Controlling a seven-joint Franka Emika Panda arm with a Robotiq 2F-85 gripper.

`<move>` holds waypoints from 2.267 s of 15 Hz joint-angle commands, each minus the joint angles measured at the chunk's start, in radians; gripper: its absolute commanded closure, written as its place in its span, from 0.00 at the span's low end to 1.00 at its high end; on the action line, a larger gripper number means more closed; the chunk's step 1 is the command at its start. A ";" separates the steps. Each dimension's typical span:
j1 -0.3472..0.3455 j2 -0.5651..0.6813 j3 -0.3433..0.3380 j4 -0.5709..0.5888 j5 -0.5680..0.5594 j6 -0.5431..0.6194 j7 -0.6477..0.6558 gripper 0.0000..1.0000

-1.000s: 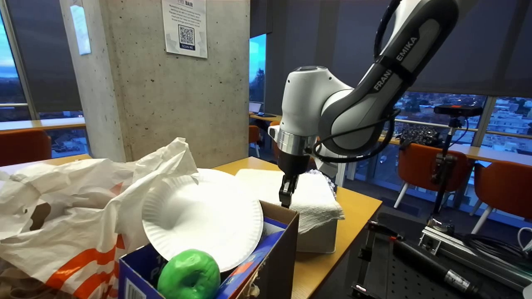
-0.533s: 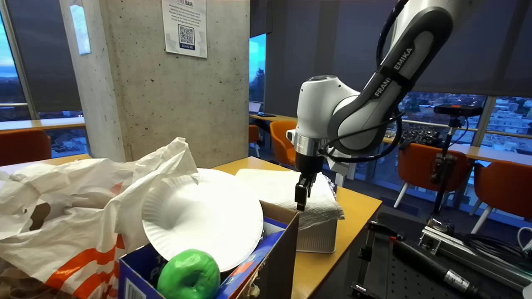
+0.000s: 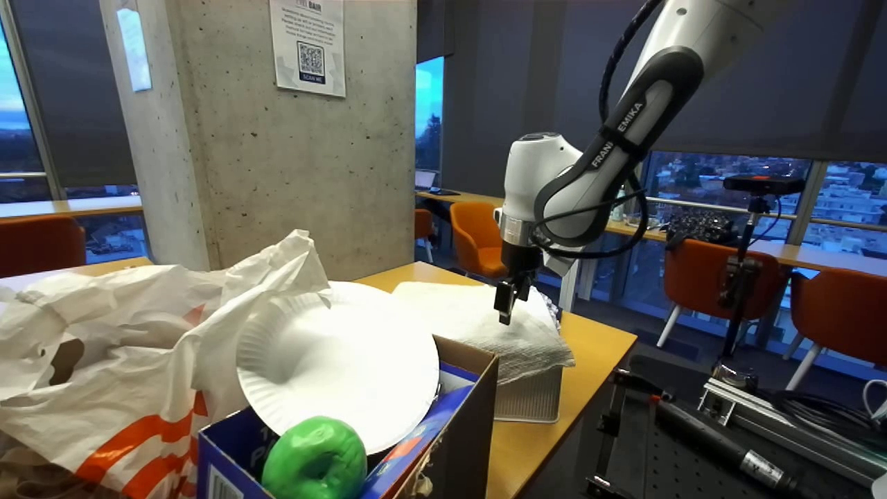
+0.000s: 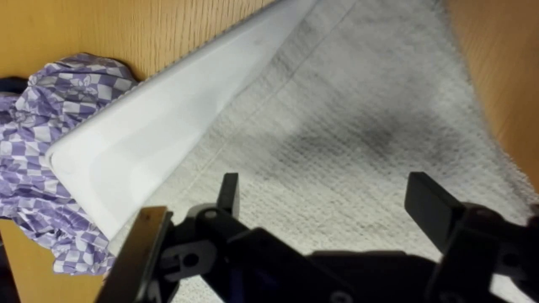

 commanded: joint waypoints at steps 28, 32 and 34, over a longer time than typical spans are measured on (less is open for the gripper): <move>-0.127 0.017 0.071 -0.124 0.227 0.194 -0.066 0.00; -0.128 0.026 0.056 -0.102 0.258 0.138 -0.037 0.00; -0.129 0.027 0.057 -0.092 0.273 0.111 -0.036 0.00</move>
